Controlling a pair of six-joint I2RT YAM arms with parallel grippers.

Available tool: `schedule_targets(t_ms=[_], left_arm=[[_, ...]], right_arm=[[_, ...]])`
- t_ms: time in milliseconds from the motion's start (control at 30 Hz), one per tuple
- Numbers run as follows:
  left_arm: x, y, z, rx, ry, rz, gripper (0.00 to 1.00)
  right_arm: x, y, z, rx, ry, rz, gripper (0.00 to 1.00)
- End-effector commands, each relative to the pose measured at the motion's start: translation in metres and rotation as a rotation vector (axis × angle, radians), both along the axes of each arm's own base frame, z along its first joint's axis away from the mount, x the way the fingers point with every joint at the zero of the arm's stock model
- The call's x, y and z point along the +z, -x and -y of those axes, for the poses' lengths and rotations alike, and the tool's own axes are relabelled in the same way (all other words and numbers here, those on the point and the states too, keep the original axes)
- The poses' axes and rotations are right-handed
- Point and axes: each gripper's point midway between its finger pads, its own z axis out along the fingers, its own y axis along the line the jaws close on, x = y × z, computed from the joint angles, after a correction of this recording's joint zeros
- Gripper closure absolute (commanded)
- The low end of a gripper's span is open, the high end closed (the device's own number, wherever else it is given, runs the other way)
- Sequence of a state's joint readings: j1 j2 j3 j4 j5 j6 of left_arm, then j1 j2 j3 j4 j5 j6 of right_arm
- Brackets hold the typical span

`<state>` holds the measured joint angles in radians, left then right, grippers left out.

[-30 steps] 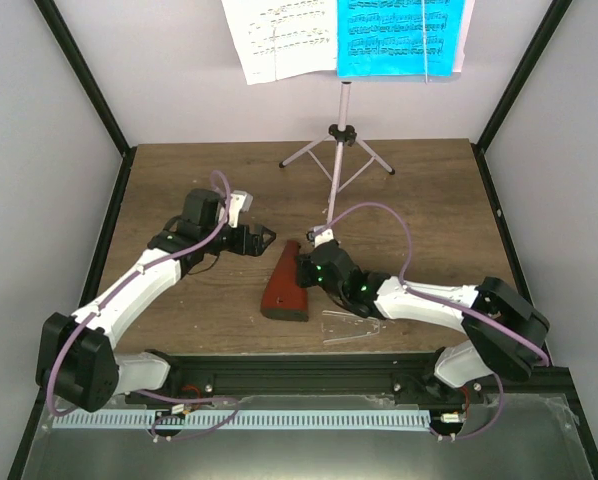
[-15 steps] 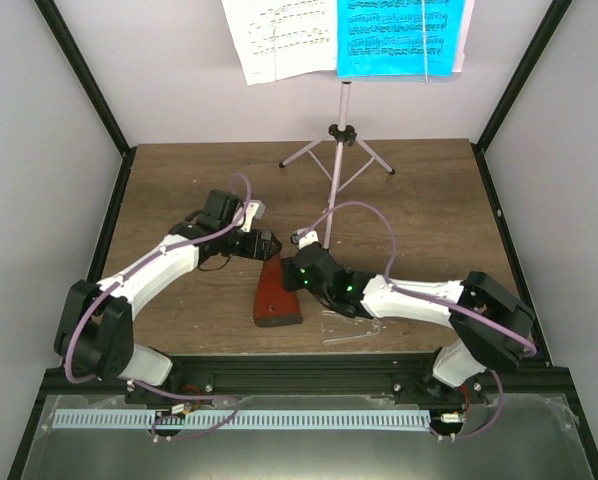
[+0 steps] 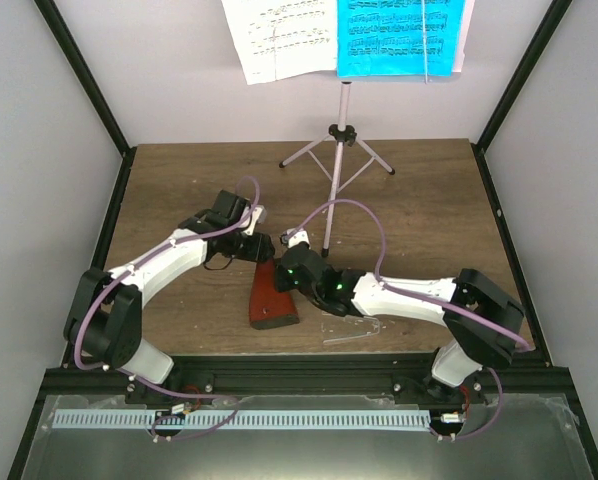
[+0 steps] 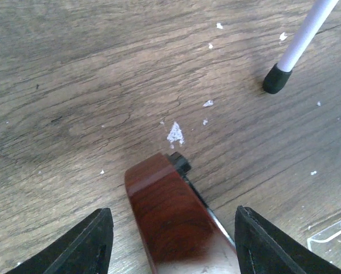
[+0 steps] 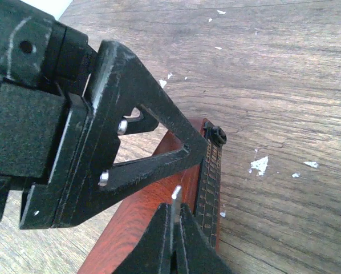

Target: Pack up the instrument practice props

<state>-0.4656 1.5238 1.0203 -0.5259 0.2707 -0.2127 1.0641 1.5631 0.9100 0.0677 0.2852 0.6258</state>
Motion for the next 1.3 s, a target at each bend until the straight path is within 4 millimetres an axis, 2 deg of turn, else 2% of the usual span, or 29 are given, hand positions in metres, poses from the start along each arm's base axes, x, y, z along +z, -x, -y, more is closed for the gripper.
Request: schedule_targets(t_ms=[0,200,467,633,733,967,1267], left_arm=[[-0.001,-0.001,-0.001,-0.011,-0.031,-0.007,0.42],[-0.008,0.002,0.004,-0.029,-0.023,-0.050,0.46],[-0.013,0.004,0.009,-0.035,0.003,-0.081,0.33],[-0.016,0.003,0.009,-0.032,-0.002,-0.089,0.32],[-0.017,0.003,0.009,-0.030,-0.003,-0.086,0.36],[-0.020,0.003,0.010,-0.030,-0.001,-0.103,0.37],[-0.013,0.001,0.010,-0.024,0.008,-0.076,0.58]], right_arm=[[0.045,-0.009,-0.015,-0.044,-0.097,0.067,0.99],[0.047,-0.009,-0.019,-0.054,-0.049,0.095,0.99],[0.046,-0.008,-0.025,-0.050,-0.024,0.111,0.99],[0.048,-0.006,-0.029,-0.047,-0.007,0.133,0.99],[0.047,-0.005,-0.030,-0.048,0.006,0.138,0.99],[0.046,-0.005,-0.033,-0.051,0.031,0.152,0.99],[0.039,-0.004,-0.036,-0.044,0.044,0.146,0.99]])
